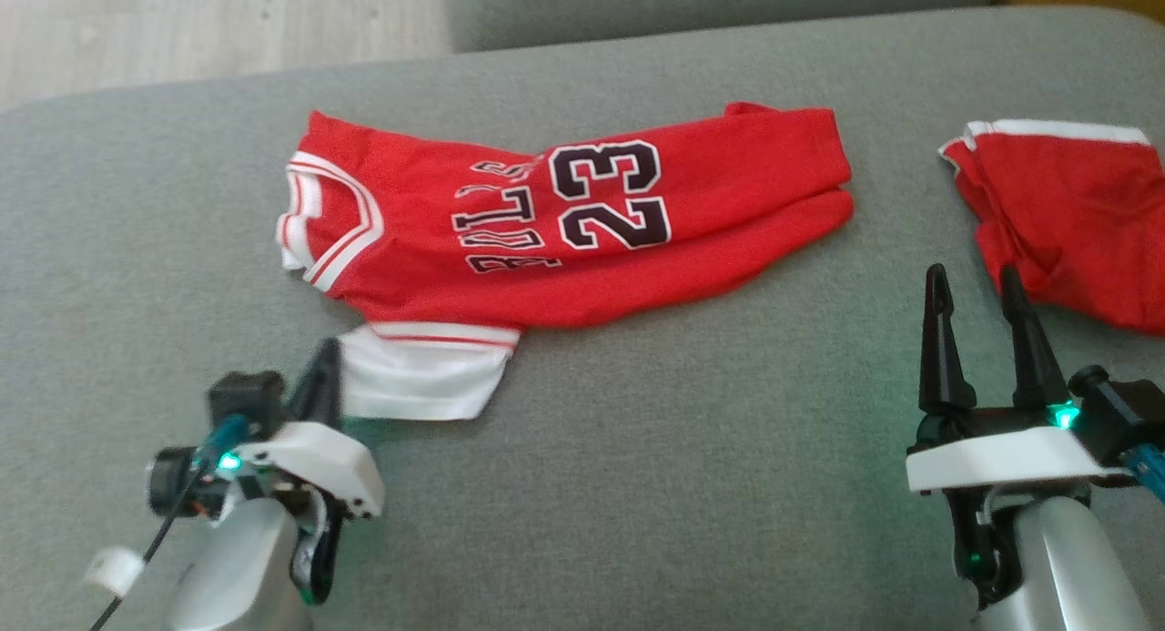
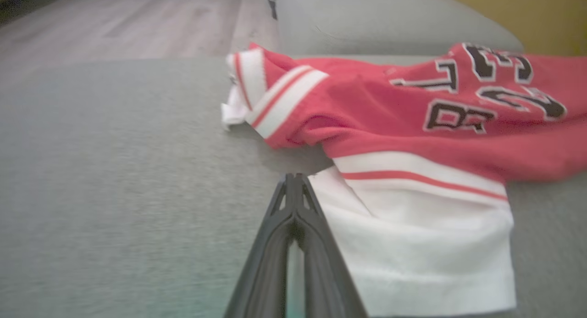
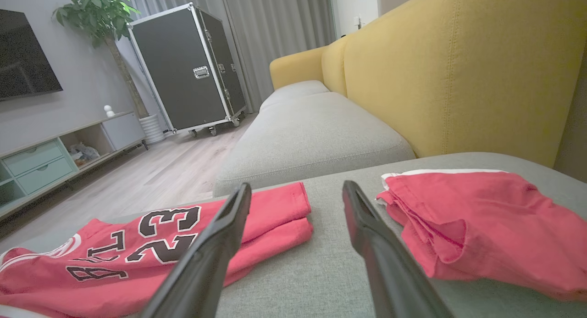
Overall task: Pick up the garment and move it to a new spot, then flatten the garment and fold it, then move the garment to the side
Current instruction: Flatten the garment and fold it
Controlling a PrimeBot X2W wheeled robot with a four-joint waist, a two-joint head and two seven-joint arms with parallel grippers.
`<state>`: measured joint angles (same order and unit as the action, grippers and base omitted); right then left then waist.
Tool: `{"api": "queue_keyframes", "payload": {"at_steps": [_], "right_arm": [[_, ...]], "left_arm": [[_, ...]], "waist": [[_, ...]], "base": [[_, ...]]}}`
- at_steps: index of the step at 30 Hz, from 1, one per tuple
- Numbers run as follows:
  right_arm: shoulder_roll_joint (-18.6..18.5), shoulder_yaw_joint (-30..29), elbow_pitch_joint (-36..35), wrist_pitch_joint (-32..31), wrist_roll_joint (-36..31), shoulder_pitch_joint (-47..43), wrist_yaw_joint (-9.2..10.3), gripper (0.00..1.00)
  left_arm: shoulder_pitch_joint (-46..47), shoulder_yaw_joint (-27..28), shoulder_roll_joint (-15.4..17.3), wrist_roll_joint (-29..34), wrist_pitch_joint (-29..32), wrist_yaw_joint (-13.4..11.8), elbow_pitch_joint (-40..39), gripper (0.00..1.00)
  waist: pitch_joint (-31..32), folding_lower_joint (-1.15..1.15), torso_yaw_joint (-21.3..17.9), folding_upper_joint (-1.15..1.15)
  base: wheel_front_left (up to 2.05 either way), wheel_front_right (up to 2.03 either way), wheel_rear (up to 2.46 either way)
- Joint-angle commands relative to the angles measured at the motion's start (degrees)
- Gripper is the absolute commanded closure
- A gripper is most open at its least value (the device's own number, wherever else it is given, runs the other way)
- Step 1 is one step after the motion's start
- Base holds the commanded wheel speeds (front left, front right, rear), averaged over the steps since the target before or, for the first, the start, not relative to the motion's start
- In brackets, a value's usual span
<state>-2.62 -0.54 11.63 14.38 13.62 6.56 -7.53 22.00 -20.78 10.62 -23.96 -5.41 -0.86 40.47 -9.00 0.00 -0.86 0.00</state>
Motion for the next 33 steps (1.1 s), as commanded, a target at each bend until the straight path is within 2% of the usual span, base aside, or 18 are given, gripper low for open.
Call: {"api": "queue_keyframes", "payload": {"at_steps": [1, 6, 13, 14, 15, 20, 25, 29, 33], "right_arm": [[-0.3, 1.1, -1.5, 0.6, 0.0, 1.2, 0.04, 0.0], [-0.3, 1.2, -0.4, 0.6, -0.3, 0.7, 0.04, 0.0], [-0.3, 2.2, 2.0, 0.6, -0.5, 0.1, 0.04, 0.0], [-0.3, 2.2, 2.3, 0.6, -0.6, 0.1, 0.04, 0.0], [-0.3, 2.2, 2.6, 0.6, -0.7, 0.2, 0.04, 0.0], [-0.3, 1.8, 3.1, 0.6, -1.0, 0.3, 0.04, 0.0], [-0.3, 0.7, 3.4, 0.6, -1.1, 0.3, 0.04, 0.0], [-0.3, -1.2, 7.5, 0.4, -1.4, 1.7, 0.04, 0.0], [-0.3, -2.5, 12.7, -1.7, -1.7, 4.6, 0.04, 0.0]], "left_arm": [[1.1, 3.4, 1.5, -0.6, -2.8, -1.4, -1.9, 1.0], [-0.3, 7.1, 2.3, -1.6, -7.9, -4.3, -4.0, 1.0], [-4.2, 9.5, 2.2, -2.4, -9.1, -6.5, -5.8, 1.0], [-4.7, 9.2, 2.0, -2.3, -8.8, -6.6, -5.7, 0.47], [-5.0, 8.8, 1.9, -2.1, -8.7, -6.7, -5.7, 0.0], [-5.1, 8.7, 0.9, -1.3, -9.3, -6.8, -8.8, 0.0], [-6.1, 9.4, -0.6, 1.2, -9.6, -5.3, -17.8, 0.0], [-7.8, 9.4, -2.2, 3.1, -9.6, -3.8, -22.5, 0.0], [-8.4, 8.7, -3.1, 4.2, -9.6, -2.7, -23.5, 0.0]], "waist": [[1.2, 0.0, 1.0, 0.0], [2.8, 0.0, 2.7, 0.0], [4.0, 0.0, 4.0, 0.0], [4.1, 0.0, 4.2, 0.0], [4.2, 0.0, 4.3, 0.0], [4.5, 0.0, 5.1, 0.0], [4.2, 0.0, 6.3, 0.0], [3.4, 0.0, 7.5, 0.0], [2.7, 0.0, 8.4, 0.0]], "base": [[0.0, 0.0, 0.0], [0.0, 0.0, 0.0], [0.0, 0.0, 0.0], [0.0, 0.0, 0.0], [0.0, 0.0, 0.0], [0.0, 0.0, 0.0], [0.0, 0.0, 0.0], [0.0, 0.0, 0.0], [0.0, 0.0, 0.0]]}}
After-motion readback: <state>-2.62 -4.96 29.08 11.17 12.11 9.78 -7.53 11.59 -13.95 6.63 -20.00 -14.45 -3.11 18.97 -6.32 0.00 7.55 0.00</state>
